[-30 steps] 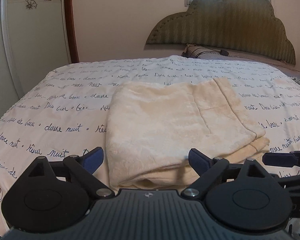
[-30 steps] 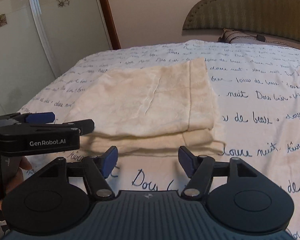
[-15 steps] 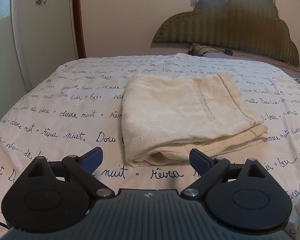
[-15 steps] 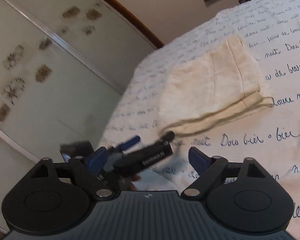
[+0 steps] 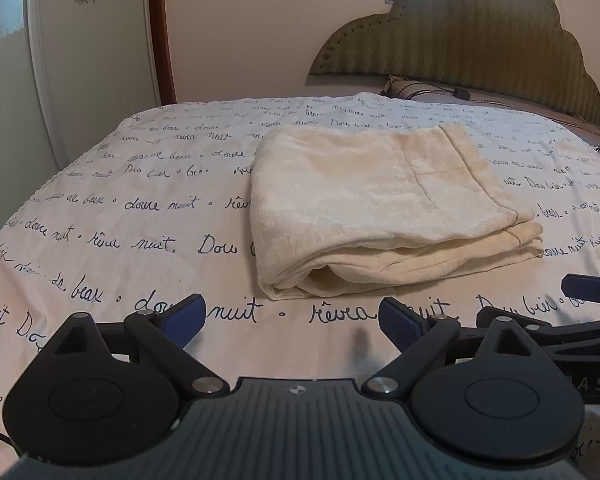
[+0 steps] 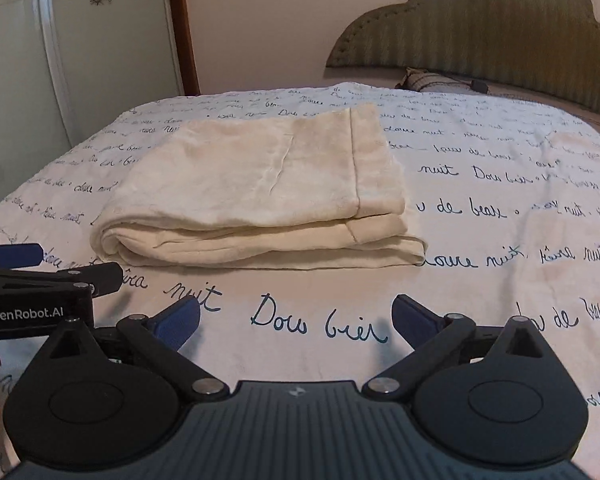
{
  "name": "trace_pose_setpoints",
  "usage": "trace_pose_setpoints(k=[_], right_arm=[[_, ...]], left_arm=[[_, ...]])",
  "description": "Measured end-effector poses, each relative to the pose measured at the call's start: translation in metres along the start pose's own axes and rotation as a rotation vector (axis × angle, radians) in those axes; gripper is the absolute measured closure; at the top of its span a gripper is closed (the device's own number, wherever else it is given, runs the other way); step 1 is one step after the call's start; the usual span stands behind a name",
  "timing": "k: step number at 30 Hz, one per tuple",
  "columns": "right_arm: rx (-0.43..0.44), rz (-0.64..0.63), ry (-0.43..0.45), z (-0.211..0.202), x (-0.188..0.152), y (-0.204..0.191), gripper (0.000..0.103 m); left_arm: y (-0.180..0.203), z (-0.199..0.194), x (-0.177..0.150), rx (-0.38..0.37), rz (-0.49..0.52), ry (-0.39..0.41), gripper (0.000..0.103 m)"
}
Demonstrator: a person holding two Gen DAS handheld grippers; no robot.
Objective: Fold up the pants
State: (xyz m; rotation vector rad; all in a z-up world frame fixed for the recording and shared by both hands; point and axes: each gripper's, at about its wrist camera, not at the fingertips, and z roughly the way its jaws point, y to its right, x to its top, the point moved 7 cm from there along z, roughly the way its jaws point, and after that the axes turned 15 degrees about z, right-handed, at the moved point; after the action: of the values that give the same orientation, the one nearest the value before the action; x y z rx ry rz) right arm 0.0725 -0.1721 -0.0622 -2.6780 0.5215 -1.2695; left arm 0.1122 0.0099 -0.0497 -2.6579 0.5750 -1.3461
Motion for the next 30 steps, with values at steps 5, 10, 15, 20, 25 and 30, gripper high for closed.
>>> trace_pose_setpoints(k=[5, 10, 15, 20, 25, 30], right_arm=[[0.002, -0.017, -0.006, 0.003, -0.006, 0.002, 0.0], [-0.013, -0.004, -0.017, 0.01, -0.012, 0.007, 0.0], [-0.025, -0.03, -0.02, 0.012, -0.016, 0.005, 0.0], [-0.04, -0.043, -0.023, 0.014, -0.02, 0.003, 0.0], [-0.029, -0.031, -0.017, 0.015, -0.023, 0.005, 0.0], [-0.011, -0.009, -0.019, 0.015, -0.024, 0.008, 0.0]], left_arm=[[0.001, 0.005, -0.008, -0.011, -0.014, -0.019, 0.008], [0.004, 0.013, -0.015, -0.022, 0.003, -0.025, 0.008], [0.004, 0.018, -0.022, -0.016, -0.01, -0.024, 0.005], [0.004, 0.02, -0.026, -0.005, -0.014, -0.016, 0.0], [0.005, 0.021, -0.027, -0.001, -0.012, -0.014, 0.0], [0.003, 0.022, -0.029, -0.015, -0.03, -0.015, 0.0]])
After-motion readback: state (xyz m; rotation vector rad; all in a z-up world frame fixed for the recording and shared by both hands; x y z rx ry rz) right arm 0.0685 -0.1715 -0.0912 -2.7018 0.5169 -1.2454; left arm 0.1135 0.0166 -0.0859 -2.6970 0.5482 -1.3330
